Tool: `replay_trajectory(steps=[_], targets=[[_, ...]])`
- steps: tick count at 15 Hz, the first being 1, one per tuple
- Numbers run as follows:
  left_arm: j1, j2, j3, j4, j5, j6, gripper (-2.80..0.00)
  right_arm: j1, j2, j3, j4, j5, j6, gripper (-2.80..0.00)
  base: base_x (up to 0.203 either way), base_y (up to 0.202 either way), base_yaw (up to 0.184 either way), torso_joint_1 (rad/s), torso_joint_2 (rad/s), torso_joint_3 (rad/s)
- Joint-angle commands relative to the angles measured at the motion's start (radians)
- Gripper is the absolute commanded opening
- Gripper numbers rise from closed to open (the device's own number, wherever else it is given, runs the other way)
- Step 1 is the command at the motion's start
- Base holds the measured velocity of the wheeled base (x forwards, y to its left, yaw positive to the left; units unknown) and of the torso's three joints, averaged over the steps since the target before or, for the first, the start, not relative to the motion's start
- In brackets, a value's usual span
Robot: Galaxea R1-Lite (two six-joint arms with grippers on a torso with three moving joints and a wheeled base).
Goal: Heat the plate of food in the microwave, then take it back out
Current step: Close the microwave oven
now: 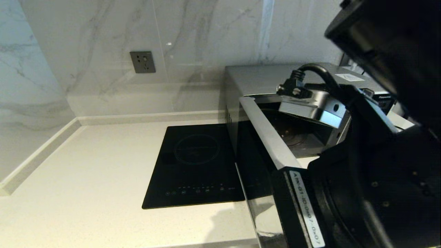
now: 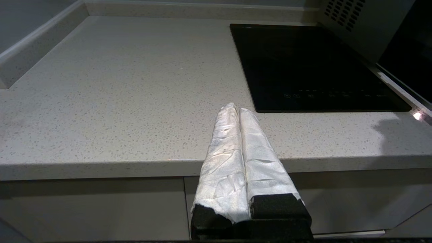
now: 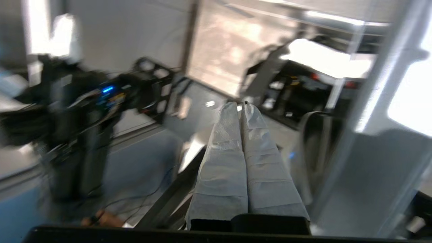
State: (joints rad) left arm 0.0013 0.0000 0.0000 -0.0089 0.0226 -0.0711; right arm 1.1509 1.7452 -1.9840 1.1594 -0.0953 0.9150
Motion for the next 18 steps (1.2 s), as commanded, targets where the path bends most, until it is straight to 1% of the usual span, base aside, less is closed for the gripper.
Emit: replay_trajectory(steps=[1,3,6,8,9,12,13,14,18], targets=[[0.0,0.002,0.0,0.0,0.0,-0.001,-2.8,0.004,0.019,0.003,0.034,-0.093,0.011,-2.8,0.0,0.0,0.0,0.0,0.0,0.0],[0.0,0.002,0.0,0.0,0.0,-0.001,-2.8,0.003,0.013,0.017,0.04,-0.204,0.011,-2.8,0.0,0.0,0.0,0.0,0.0,0.0],[0.0,0.002,0.0,0.0,0.0,-0.001,-2.8,0.003,0.005,0.023,0.069,-0.287,0.008,-2.8,0.0,0.0,0.0,0.0,0.0,0.0],[0.0,0.002,0.0,0.0,0.0,-0.001,-2.8,0.001,0.008,0.034,0.095,-0.383,0.012,-2.8,0.0,0.0,0.0,0.0,0.0,0.0],[0.0,0.002,0.0,0.0,0.0,-0.001,-2.8,-0.001,0.007,0.046,0.101,-0.429,0.013,-2.8,0.0,0.0,0.0,0.0,0.0,0.0],[0.0,0.002,0.0,0.0,0.0,-0.001,-2.8,-0.024,-0.018,0.122,0.103,-0.517,0.013,-2.8,0.0,0.0,0.0,0.0,0.0,0.0],[0.0,0.002,0.0,0.0,0.0,-0.001,-2.8,-0.053,-0.027,0.152,0.103,-0.542,0.013,-2.8,0.0,0.0,0.0,0.0,0.0,0.0],[0.0,0.002,0.0,0.0,0.0,-0.001,-2.8,-0.084,-0.031,0.166,0.103,-0.549,0.013,-2.8,0.0,0.0,0.0,0.0,0.0,0.0],[0.0,0.002,0.0,0.0,0.0,-0.001,-2.8,-0.209,-0.047,0.178,0.1,-0.553,0.01,-2.8,0.0,0.0,0.0,0.0,0.0,0.0]])
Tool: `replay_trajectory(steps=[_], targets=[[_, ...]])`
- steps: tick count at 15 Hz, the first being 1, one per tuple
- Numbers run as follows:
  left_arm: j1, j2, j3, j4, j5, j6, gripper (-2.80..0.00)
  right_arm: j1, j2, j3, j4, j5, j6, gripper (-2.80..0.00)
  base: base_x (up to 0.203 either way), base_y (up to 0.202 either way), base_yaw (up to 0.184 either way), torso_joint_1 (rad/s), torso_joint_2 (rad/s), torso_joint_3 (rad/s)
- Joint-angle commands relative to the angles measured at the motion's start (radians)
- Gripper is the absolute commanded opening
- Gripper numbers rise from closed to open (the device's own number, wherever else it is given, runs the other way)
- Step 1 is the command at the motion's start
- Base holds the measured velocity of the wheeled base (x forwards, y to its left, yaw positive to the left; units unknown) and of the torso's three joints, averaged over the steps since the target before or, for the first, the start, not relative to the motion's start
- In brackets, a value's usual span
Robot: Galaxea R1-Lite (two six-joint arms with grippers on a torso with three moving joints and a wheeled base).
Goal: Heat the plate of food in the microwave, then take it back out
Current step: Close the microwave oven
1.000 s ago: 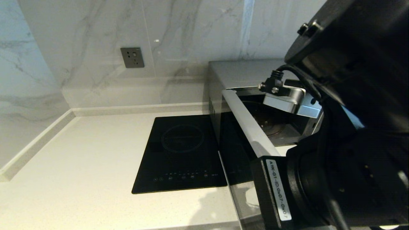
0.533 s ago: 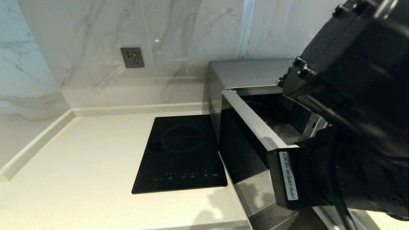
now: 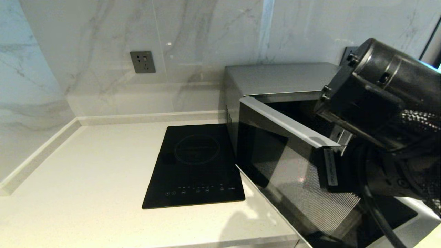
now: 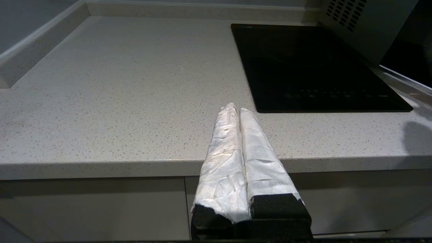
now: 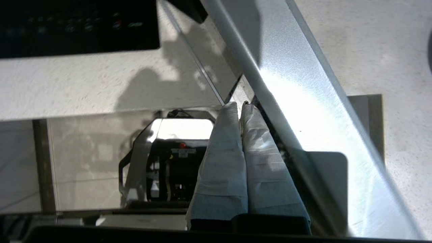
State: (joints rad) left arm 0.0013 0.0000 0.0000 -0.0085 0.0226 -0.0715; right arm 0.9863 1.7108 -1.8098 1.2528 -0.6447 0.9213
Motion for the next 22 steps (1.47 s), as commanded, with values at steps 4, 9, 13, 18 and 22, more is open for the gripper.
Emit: replay_trajectory(steps=[4,9,13,18,22], targets=[[0.0,0.002,0.0,-0.001,0.0,-0.001,-2.8,-0.182,-0.018,0.008,-0.018,-0.003,-0.014,-2.8,0.0,0.0,0.0,0.0,0.0,0.0],[0.0,0.002,0.0,-0.001,0.0,-0.001,-2.8,-0.411,0.0,0.003,-0.182,0.034,-0.153,-2.8,0.0,0.0,0.0,0.0,0.0,0.0],[0.0,0.002,0.0,-0.001,0.0,-0.001,-2.8,-0.573,0.065,-0.02,-0.277,0.139,-0.22,-2.8,0.0,0.0,0.0,0.0,0.0,0.0],[0.0,0.002,0.0,-0.001,0.0,-0.001,-2.8,-0.737,0.166,-0.056,-0.499,0.298,-0.243,-2.8,0.0,0.0,0.0,0.0,0.0,0.0],[0.0,0.002,0.0,-0.001,0.0,-0.001,-2.8,-0.804,0.222,-0.118,-0.575,0.358,-0.269,-2.8,0.0,0.0,0.0,0.0,0.0,0.0]])
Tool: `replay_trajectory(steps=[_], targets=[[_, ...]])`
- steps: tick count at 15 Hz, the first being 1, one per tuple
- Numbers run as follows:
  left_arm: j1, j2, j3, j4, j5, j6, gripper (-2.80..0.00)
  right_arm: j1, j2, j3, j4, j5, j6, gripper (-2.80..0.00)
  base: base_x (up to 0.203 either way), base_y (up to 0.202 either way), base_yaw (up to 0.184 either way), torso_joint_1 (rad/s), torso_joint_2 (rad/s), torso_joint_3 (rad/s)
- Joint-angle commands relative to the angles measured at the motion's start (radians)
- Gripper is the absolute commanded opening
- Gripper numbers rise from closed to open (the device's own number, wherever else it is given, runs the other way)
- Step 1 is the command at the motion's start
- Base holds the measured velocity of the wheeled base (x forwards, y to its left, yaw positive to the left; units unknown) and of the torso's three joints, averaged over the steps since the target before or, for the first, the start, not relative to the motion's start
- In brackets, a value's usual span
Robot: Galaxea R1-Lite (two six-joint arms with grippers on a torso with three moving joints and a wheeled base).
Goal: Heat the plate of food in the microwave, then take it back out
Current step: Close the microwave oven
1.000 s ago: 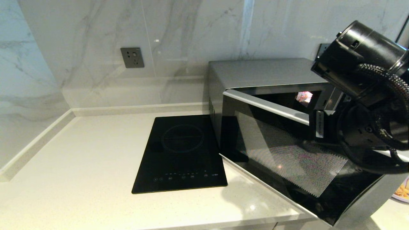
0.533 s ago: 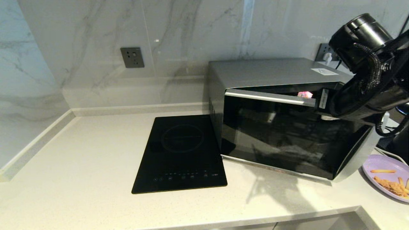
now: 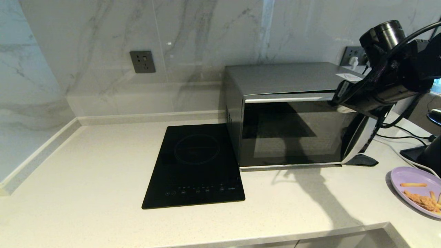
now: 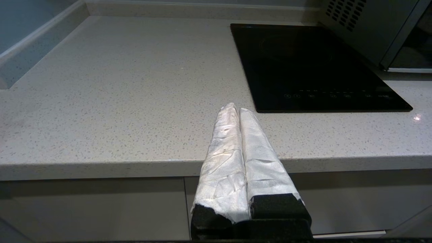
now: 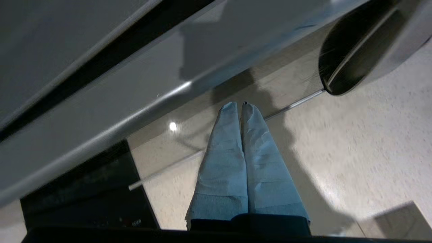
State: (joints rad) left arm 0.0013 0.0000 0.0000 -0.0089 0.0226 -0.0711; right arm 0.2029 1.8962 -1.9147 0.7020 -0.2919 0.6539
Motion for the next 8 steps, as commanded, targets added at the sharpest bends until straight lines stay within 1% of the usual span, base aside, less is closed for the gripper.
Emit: replay_trajectory(steps=[1,3,6,8], targets=[[0.0,0.002,0.0,0.0,0.0,-0.001,-2.8,-0.032,0.043,-0.013,-0.055,0.019,-0.009,-2.8,0.0,0.0,0.0,0.0,0.0,0.0],[0.0,0.002,0.0,0.0,0.0,-0.001,-2.8,-0.038,0.049,-0.014,-0.074,0.063,-0.01,-2.8,0.0,0.0,0.0,0.0,0.0,0.0],[0.0,0.002,0.0,0.0,0.0,-0.001,-2.8,-0.046,0.06,-0.024,-0.097,0.097,-0.011,-2.8,0.0,0.0,0.0,0.0,0.0,0.0],[0.0,0.002,0.0,0.0,0.0,-0.001,-2.8,-0.054,0.059,-0.026,-0.119,0.154,-0.011,-2.8,0.0,0.0,0.0,0.0,0.0,0.0]])
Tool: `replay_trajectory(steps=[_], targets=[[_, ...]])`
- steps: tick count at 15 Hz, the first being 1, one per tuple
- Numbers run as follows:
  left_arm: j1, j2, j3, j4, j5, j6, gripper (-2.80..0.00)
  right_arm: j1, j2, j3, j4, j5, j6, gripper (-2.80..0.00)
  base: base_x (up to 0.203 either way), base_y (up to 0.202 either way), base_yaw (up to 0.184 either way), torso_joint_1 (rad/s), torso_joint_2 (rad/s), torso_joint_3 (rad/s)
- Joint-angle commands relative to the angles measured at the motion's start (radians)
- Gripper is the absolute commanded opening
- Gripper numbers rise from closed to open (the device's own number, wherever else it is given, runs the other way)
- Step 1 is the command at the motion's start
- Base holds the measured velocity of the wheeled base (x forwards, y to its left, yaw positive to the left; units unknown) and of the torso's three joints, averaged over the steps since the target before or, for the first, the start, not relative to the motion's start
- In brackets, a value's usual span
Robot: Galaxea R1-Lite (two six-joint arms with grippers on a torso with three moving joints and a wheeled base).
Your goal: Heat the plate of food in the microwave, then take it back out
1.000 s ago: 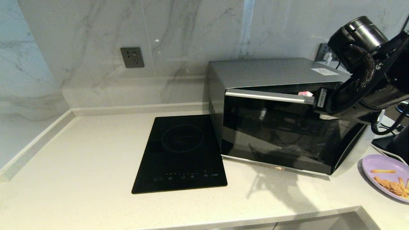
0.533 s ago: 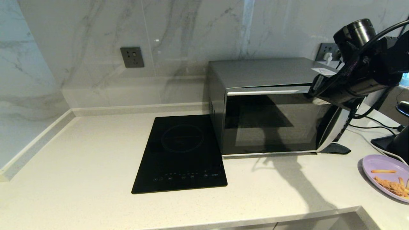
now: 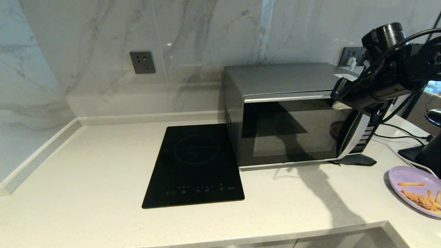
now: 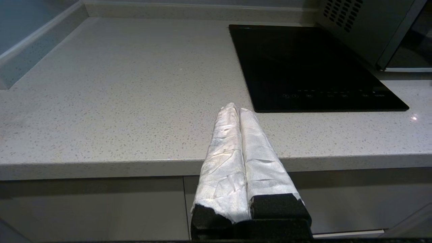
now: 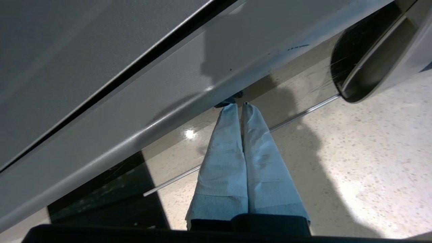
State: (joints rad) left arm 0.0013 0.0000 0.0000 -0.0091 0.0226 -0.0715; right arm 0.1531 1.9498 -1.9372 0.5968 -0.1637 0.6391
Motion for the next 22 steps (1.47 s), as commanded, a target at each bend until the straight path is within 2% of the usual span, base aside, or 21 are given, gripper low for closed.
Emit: replay_trajectory(steps=[1,7,10,12,14,17,22], targets=[[0.0,0.002,0.0,0.0,0.0,-0.001,-2.8,-0.007,0.006,-0.003,-0.015,0.038,0.004,-2.8,0.0,0.0,0.0,0.0,0.0,0.0],[0.0,0.002,0.0,0.0,0.0,-0.001,-2.8,-0.009,-0.009,0.012,-0.026,0.05,0.005,-2.8,0.0,0.0,0.0,0.0,0.0,0.0],[0.0,0.002,0.0,0.0,0.0,-0.001,-2.8,-0.002,-0.084,0.063,-0.006,0.137,0.006,-2.8,0.0,0.0,0.0,0.0,0.0,0.0],[0.0,0.002,0.0,0.0,0.0,-0.001,-2.8,0.021,-0.126,0.092,0.062,0.159,0.007,-2.8,0.0,0.0,0.0,0.0,0.0,0.0],[0.0,0.002,0.0,0.0,0.0,-0.001,-2.8,0.043,-0.159,0.098,0.126,0.232,0.004,-2.8,0.0,0.0,0.0,0.0,0.0,0.0],[0.0,0.002,0.0,0.0,0.0,-0.001,-2.8,0.11,-0.189,0.101,0.2,0.347,0.001,-2.8,0.0,0.0,0.0,0.0,0.0,0.0],[0.0,0.002,0.0,0.0,0.0,-0.001,-2.8,0.271,-0.154,0.059,0.235,0.357,0.0,-2.8,0.0,0.0,0.0,0.0,0.0,0.0]])
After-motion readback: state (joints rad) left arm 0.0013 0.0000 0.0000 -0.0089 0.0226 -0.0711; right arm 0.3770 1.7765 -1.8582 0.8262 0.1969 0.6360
